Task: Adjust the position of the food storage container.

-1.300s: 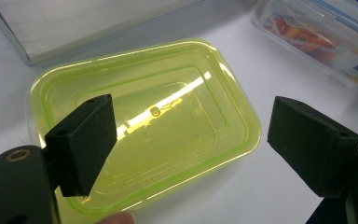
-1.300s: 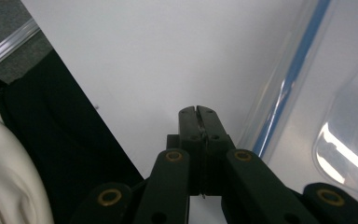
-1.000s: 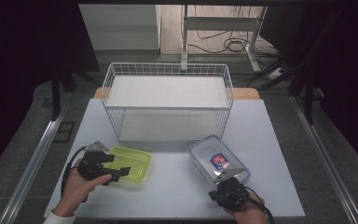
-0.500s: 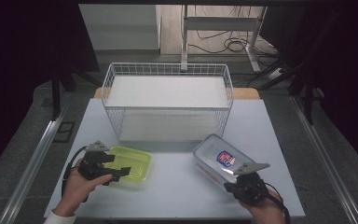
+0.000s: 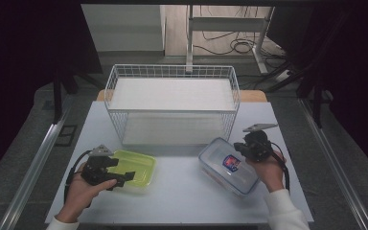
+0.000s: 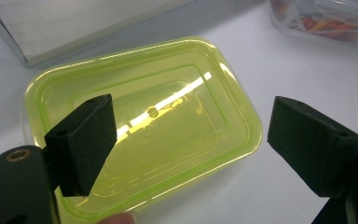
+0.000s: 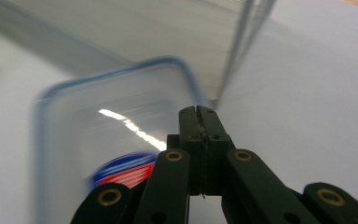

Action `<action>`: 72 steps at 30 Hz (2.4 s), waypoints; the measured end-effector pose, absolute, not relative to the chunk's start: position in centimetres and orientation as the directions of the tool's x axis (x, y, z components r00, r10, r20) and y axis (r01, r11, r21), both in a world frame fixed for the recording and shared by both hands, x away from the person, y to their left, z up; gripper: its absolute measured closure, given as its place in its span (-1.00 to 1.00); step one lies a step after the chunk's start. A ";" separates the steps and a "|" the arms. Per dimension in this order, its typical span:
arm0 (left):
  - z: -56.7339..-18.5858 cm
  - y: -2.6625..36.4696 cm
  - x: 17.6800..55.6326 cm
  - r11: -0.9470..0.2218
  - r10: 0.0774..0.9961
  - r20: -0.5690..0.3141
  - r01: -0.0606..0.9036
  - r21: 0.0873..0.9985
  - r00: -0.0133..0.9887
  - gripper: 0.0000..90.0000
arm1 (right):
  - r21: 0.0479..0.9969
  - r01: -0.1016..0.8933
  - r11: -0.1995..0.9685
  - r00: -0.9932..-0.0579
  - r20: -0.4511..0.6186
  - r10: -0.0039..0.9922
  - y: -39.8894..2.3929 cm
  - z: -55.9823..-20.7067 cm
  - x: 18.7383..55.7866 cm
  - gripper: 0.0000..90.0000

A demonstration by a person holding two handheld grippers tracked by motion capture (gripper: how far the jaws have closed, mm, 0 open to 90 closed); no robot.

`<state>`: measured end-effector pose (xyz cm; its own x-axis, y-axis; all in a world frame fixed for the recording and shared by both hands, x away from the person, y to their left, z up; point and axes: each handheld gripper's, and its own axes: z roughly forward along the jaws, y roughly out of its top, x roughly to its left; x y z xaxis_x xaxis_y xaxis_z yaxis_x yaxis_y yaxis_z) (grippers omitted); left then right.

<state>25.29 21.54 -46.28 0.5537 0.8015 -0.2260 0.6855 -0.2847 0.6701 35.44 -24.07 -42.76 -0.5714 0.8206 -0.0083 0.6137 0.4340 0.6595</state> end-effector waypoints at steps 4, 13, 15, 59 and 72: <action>-46.3 21.7 25.4 -0.285 0.801 -0.227 0.686 0.669 0.554 -0.66 | 0.640 0.629 0.441 -0.547 -0.039 0.836 -24.0 -43.9 37.9 0.98; -46.6 21.5 25.5 -0.294 0.799 -0.227 0.691 0.661 0.557 -0.66 | 0.617 0.659 0.430 -0.549 0.004 0.836 -23.8 -44.8 39.1 0.98; -46.7 21.5 25.5 -0.299 0.798 -0.225 0.691 0.658 0.559 -0.66 | 0.626 0.646 0.437 -0.568 0.012 0.823 -23.5 -44.5 38.8 0.98; -46.9 21.1 25.5 -0.308 0.796 -0.217 0.687 0.658 0.565 -0.65 | 0.650 0.537 0.538 -0.727 0.033 0.686 -20.0 -44.1 34.3 0.98; -47.0 20.5 25.6 -0.318 0.792 -0.214 0.686 0.655 0.571 -0.65 | 0.639 0.516 0.571 -0.808 0.142 0.572 -25.5 -44.0 23.4 0.98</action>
<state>25.58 20.51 -47.01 0.5715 0.7923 -0.2137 0.6856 -0.3178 0.6550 23.39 -25.49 -44.02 -0.8081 0.5716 0.1422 0.5160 0.5706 0.6388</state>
